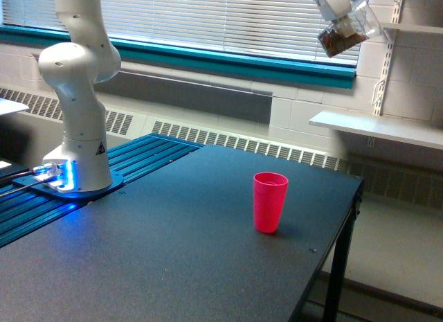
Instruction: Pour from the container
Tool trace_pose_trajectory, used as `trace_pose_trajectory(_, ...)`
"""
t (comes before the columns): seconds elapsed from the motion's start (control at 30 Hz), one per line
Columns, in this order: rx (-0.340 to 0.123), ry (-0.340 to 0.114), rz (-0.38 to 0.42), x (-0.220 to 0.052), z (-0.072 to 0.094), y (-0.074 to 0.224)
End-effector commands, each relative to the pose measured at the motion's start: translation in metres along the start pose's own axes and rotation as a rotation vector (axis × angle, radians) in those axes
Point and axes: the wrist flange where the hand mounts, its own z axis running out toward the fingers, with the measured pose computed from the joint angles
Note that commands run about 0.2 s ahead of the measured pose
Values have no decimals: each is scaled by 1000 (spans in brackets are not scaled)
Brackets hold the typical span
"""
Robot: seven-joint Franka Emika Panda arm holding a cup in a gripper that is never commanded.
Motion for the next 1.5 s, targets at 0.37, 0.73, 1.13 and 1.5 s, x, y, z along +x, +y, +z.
trace_pose_trajectory(0.37, -61, 193, 469, 53, -84, 221)
trace_pose_trajectory(0.73, -35, 375, 491, 61, -193, 221)
trace_pose_trajectory(1.13, 23, 512, 463, 38, -285, 202)
trace_pose_trajectory(1.5, -23, 507, 472, 34, -286, 200)
